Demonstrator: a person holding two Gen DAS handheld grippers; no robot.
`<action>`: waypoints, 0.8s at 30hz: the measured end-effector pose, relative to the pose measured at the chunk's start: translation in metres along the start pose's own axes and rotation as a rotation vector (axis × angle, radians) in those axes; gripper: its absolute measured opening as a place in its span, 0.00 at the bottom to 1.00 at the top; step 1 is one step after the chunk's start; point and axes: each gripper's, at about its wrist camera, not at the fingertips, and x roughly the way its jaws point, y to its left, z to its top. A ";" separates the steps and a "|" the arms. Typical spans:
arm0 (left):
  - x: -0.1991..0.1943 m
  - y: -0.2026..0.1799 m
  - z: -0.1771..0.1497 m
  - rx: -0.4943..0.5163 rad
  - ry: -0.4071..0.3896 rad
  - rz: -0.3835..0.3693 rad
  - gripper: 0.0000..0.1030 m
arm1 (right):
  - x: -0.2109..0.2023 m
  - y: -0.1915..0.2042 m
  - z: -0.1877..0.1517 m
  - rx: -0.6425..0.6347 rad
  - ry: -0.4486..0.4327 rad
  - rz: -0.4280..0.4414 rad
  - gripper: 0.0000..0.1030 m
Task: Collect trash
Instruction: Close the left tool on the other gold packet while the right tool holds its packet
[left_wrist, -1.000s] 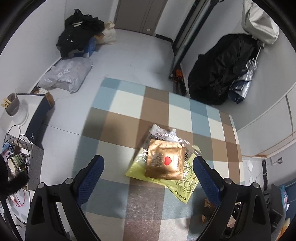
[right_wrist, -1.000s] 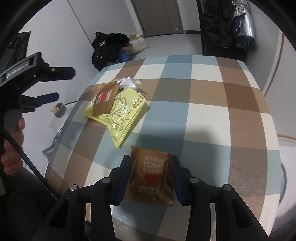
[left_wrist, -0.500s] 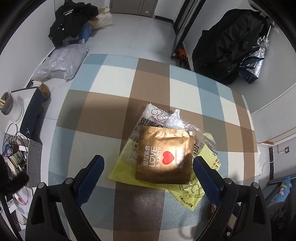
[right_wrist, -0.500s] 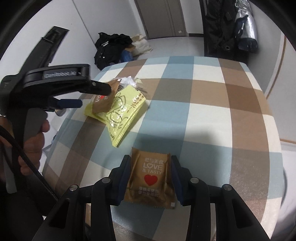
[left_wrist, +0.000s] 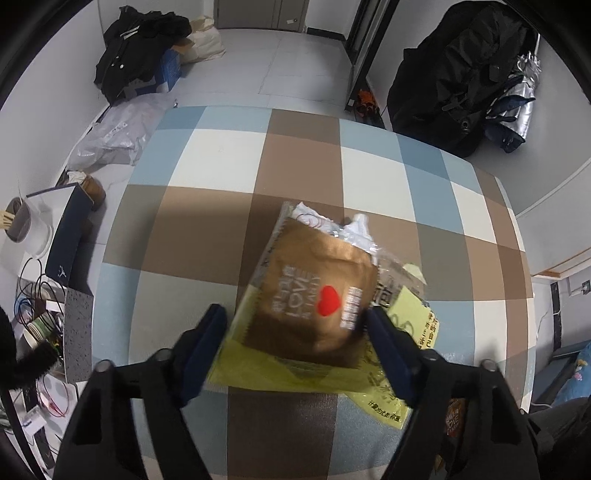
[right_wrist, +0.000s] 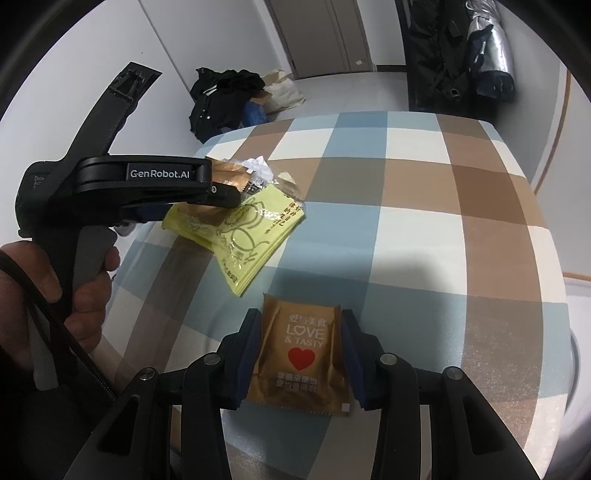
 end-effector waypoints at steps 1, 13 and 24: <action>-0.001 0.000 0.000 0.005 -0.003 0.000 0.70 | 0.000 0.000 0.000 0.001 0.000 0.000 0.40; -0.011 0.008 0.002 -0.002 -0.033 -0.029 0.49 | 0.000 -0.001 0.000 0.003 -0.001 -0.006 0.40; -0.022 0.014 -0.002 0.000 -0.060 -0.078 0.33 | 0.002 -0.002 0.001 0.002 -0.001 -0.015 0.40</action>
